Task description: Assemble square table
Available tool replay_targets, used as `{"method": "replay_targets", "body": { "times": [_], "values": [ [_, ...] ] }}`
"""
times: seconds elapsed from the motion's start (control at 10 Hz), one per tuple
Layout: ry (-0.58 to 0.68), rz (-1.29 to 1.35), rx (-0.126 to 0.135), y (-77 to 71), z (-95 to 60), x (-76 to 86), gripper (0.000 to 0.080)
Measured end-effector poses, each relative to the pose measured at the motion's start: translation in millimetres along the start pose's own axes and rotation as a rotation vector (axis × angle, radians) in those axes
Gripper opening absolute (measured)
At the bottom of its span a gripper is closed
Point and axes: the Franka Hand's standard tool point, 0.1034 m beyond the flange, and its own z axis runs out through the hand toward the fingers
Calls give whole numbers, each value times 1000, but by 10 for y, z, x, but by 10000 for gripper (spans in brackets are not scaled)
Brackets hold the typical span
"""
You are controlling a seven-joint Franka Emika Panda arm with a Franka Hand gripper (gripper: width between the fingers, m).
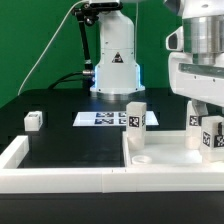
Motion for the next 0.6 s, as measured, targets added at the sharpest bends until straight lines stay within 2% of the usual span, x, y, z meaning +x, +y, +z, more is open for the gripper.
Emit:
{"method": "replay_targets", "body": {
  "times": [0.1, 0.2, 0.3, 0.6],
  "values": [
    [0, -37, 0, -1, 0, -6, 548],
    [0, -86, -1, -2, 2, -16, 548],
    [4, -237, -3, -4, 4, -27, 629],
    [2, -561, -2, -9, 4, -40, 648]
  ]
}}
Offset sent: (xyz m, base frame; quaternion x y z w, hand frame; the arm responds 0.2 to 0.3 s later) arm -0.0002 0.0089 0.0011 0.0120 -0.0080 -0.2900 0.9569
